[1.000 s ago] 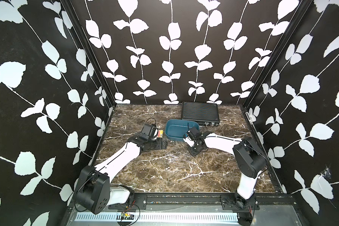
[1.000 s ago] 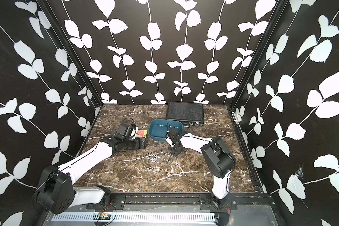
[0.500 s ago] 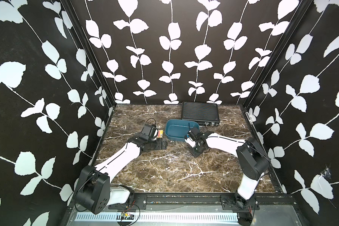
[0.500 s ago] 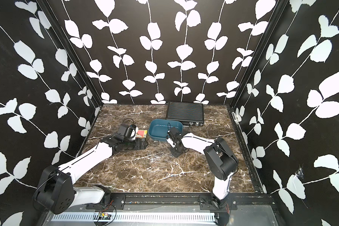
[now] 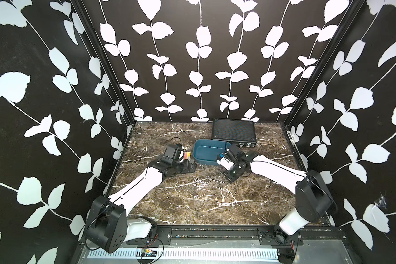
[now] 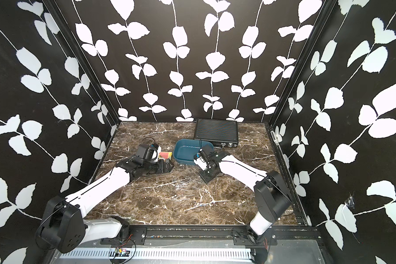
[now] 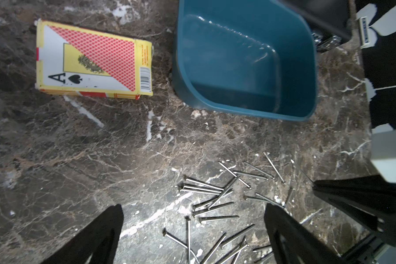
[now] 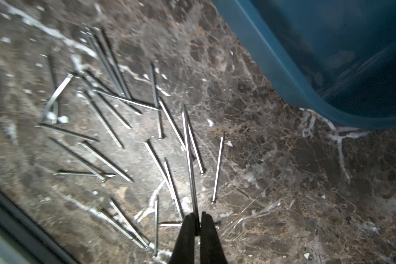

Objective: Put the nails on the desktop into the storage box
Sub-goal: Pick up the nail from the center of the board, then place the nail in the storage box.

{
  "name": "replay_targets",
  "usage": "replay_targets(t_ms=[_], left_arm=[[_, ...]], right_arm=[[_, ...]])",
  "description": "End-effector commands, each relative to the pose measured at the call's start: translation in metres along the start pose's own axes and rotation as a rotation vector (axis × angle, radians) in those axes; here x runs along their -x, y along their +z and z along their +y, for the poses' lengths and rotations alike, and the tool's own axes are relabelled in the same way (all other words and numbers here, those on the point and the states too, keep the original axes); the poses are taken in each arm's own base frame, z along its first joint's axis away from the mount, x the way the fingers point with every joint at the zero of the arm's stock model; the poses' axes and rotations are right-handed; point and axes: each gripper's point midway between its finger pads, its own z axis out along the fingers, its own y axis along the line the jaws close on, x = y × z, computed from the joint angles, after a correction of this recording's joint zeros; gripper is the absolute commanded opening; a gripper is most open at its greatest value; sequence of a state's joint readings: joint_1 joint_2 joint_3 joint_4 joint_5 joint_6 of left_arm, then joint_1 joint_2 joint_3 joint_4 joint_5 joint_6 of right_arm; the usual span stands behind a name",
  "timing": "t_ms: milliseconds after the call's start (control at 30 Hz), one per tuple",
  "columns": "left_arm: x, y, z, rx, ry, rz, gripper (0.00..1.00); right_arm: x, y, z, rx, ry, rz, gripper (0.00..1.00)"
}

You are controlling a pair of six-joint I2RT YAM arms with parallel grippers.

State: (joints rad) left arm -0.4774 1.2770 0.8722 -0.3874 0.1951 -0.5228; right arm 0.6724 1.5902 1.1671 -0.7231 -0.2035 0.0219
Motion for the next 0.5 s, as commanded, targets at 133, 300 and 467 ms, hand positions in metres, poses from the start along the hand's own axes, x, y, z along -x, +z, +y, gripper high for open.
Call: replay_targets(t_ms=[133,300,467], left_arm=[[0.045,-0.020,-0.047,-0.211,-0.044,-0.130,0.98],[0.055,-0.022,-0.055,-0.242,-0.051,-0.139,0.98],[0.056,-0.024,-0.047,-0.188,-0.067,-0.124,0.98]], right_arm=[[0.050,-0.051,0.012,0.110,0.115,-0.197,0.07],[0.086,-0.048,-0.014,0.075,0.219,-0.210,0.06],[0.112,-0.031,-0.043,0.041,0.356,-0.190,0.04]])
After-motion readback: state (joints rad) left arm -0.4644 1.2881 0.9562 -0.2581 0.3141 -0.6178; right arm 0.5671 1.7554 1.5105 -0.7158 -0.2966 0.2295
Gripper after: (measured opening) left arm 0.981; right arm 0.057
